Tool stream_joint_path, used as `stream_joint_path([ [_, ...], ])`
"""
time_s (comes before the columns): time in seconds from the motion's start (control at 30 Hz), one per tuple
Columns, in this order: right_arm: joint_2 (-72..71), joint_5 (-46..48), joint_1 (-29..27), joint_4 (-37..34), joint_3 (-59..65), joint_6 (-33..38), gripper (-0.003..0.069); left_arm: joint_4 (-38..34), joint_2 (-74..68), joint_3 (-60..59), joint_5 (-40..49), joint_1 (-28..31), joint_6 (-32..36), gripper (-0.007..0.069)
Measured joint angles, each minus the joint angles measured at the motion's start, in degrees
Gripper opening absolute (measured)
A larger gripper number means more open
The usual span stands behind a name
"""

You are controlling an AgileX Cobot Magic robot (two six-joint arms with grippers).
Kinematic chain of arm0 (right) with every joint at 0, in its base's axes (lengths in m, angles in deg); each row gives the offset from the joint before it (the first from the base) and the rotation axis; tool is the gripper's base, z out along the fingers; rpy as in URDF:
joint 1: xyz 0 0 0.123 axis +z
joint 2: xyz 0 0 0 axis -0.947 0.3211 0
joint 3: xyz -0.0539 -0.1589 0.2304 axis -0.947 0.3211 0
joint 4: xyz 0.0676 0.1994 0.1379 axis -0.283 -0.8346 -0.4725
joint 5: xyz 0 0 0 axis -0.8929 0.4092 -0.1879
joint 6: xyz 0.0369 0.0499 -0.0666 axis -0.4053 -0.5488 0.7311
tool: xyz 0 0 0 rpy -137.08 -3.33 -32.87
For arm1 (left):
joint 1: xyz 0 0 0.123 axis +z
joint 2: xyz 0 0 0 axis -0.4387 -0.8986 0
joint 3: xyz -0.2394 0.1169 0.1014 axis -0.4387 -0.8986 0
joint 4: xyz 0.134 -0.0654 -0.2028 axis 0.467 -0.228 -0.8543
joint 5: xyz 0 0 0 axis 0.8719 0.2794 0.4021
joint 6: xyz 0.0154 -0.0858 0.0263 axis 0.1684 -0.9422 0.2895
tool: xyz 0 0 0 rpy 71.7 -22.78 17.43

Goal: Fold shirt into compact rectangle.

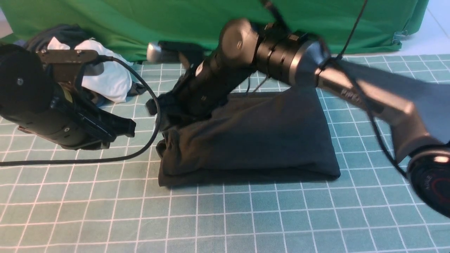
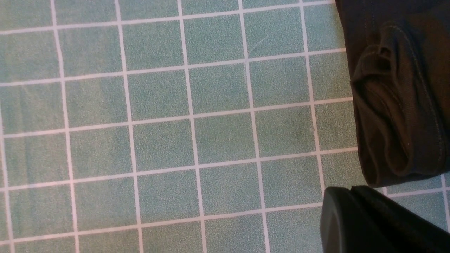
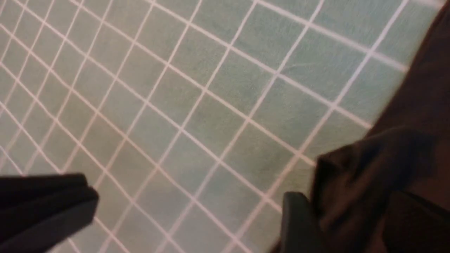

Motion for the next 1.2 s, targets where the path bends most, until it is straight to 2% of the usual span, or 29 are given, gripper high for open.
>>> stream_joint_path([
  [0.03,-0.48,1.19,-0.74,1.64,-1.09,0.26,0.0251,-0.4,0.0,0.0,-0.17,0.0,0.52,0.0011],
  [0.1,-2.12,6.29,-3.49,9.56,-3.78,0.69,0.0111,-4.02,0.0,0.0,-1.95,0.0,4.14,0.0011],
  [0.17,-4.37,12.31,-6.77,15.25,-5.25,0.98,0.003,-10.92,0.0,0.0,-4.28,0.0,9.45,0.0011],
  [0.23,-5.48,14.54,-8.18,16.79,-5.24,1.22,0.0017,-15.44,0.0,0.0,-5.19,0.0,12.76,0.0011],
  [0.27,-7.74,16.6,-10.38,18.39,-4.28,1.68,0.0008,-20.87,-0.32,0.12,-5.98,0.0,16.61,0.0011],
  [0.33,-11.3,17.63,-12.63,19.33,-1.39,2.68,0.0004,-24.51,-1.39,0.97,-5.92,-1.01,19.68,0.0011],
  [0.4,-14.49,17.91,-13.92,19.51,1.87,3.14,0.0003,-24.85,-2.85,2.06,-5.92,-2.58,20.34,0.0011],
  [0.5,-20.01,18.41,-15.27,19.58,8.97,4.42,0.0001,-22.6,-7.02,4.78,-5.84,-7.29,18.33,0.0011],
  [0.67,-22.52,16.61,-15.57,19.3,19.76,6.09,0.0001,-19.48,-14.46,9.82,-5.72,-11.51,12.76,0.0011],
  [0.9,-22.09,3.54,-15.57,17.12,33.13,6.54,-0.0005,-16.85,-21.94,13.24,-5.79,-11.73,11.37,0.0011],
  [0.97,-20.69,-0.41,-15.57,16.22,37.56,5.67,-0.0005,-13.6,-24.53,13.31,-4.71,-11.05,8.03,0.0011],
  [1.2,-17.01,-2.65,-15.78,16.75,44.07,5.06,-0.0005,-5.14,-27.15,13.31,-1.05,-9.61,0.75,0.0011],
])
